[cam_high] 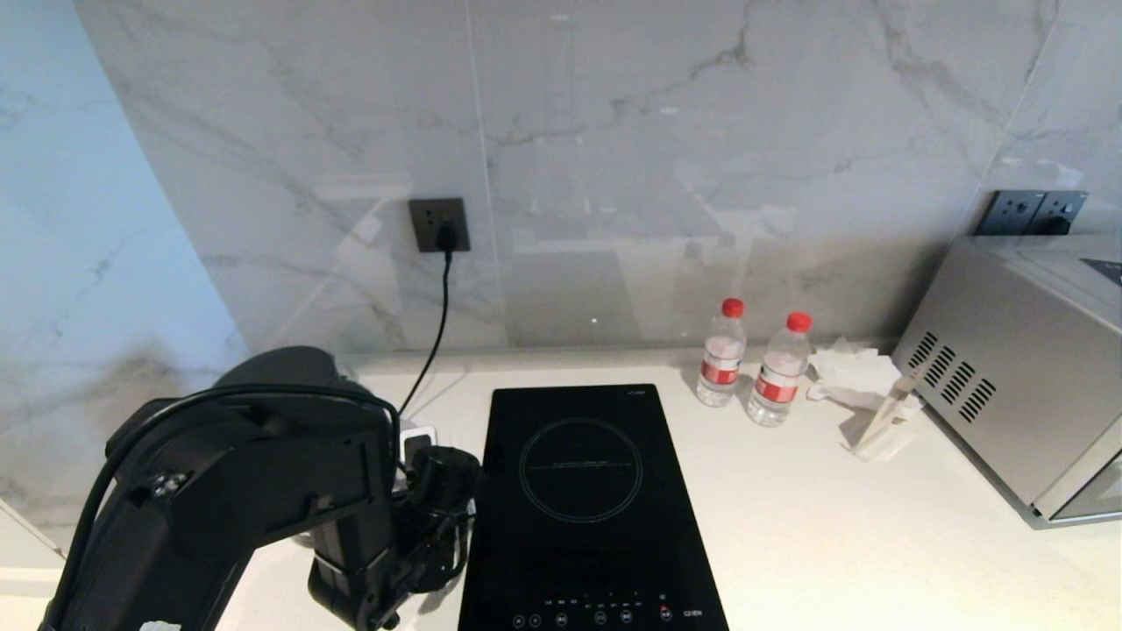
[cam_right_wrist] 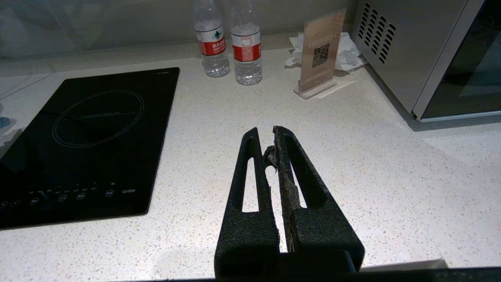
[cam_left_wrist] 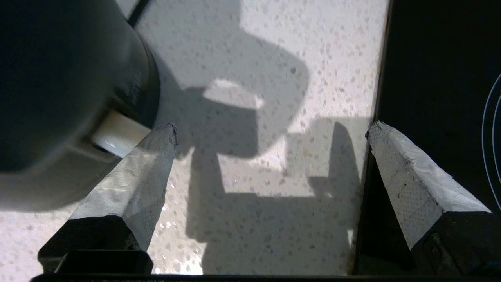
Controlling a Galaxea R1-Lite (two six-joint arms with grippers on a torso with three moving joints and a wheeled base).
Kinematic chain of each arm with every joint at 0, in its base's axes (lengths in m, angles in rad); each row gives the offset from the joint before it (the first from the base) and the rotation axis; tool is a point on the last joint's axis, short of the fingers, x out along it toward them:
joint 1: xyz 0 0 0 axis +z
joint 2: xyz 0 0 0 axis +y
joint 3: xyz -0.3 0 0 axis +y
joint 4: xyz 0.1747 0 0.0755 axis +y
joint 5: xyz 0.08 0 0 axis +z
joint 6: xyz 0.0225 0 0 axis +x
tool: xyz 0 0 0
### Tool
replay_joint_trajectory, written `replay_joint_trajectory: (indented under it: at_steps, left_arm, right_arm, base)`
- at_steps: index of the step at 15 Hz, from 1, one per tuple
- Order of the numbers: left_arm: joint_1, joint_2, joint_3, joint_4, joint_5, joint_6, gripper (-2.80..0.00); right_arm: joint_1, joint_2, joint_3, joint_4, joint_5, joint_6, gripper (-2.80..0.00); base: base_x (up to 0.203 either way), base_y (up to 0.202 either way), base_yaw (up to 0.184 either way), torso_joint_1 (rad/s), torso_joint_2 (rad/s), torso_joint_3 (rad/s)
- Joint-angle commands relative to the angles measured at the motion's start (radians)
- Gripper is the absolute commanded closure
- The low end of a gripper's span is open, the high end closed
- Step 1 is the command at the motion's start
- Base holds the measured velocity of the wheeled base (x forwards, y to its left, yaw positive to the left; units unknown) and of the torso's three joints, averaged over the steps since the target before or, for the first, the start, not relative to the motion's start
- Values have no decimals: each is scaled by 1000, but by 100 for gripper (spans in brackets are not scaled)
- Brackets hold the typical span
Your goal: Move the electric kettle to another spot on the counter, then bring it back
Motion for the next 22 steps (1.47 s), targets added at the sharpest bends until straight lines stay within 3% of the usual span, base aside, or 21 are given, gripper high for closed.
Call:
replay_joint_trajectory:
  at_steps: [1,5,10,20,22]
  left_arm:
    - [-1,-4,2,-15,7,3,-280]
    - [-4,-9,15,-25,13,4,-280]
    - [2,-1,19,-107,35,66,-280]
    - [-15,17,96,-110,45,70,-280]
    - [9,24,88,-110,45,111,-280]
  right_arm:
    - [0,0,0,0,0,0,0]
    - [0,0,0,0,0,0,0]
    - [0,0,0,0,0,0,0]
    - [0,0,0,0,0,0,0]
    - [0,0,0,0,0,0,0]
  base:
    - [0,0,0,0,0,0]
    - [0,0,0,0,0,0]
    - [0,0,0,0,0,0]
    - [0,0,0,0,0,0]
    - [0,0,0,0,0,0]
